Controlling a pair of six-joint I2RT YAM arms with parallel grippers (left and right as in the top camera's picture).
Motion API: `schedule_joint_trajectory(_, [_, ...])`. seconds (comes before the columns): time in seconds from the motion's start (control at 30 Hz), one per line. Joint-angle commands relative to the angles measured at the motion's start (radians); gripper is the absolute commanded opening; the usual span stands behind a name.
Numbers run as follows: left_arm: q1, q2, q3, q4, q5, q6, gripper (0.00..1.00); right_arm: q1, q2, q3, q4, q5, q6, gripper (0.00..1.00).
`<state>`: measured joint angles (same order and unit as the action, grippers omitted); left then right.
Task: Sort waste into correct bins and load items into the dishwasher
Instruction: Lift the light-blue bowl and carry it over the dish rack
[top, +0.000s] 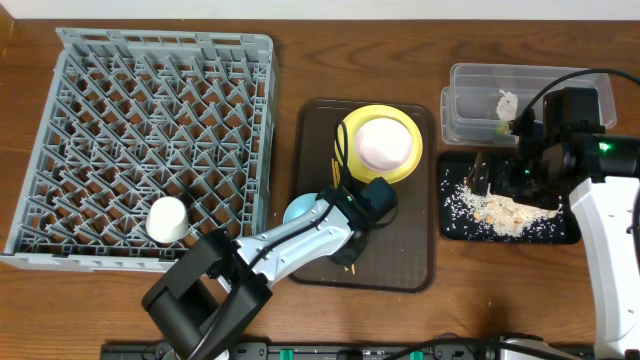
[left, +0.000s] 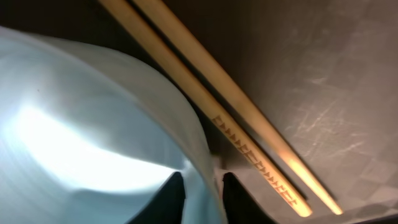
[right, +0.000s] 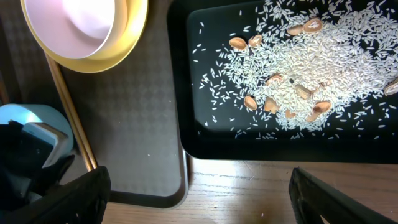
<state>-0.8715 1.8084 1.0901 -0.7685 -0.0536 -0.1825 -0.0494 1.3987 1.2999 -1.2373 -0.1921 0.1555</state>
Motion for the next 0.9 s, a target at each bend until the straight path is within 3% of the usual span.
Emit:
schedule_joint_trajectory(0.0, [0.000,0.002,-0.015,0.000,-0.019,0.005,0.19,-0.004,-0.008,0.012,-0.002,0.001,0.000,0.90])
schedule_joint_trajectory(0.17, [0.000,0.002,-0.011,-0.001,-0.029,0.006,0.08,-0.004,-0.008,0.012,-0.002,0.001,0.000,0.89])
schedule_joint_trajectory(0.63, [0.026,-0.153,0.160,-0.157,-0.045,0.007,0.07,-0.004,-0.008,0.012,-0.004,0.001,0.000,0.89])
schedule_joint_trajectory(0.87, [0.201,-0.343,0.160,-0.156,-0.011,0.063,0.08,-0.004,-0.008,0.012,-0.004,0.001,0.000,0.89])
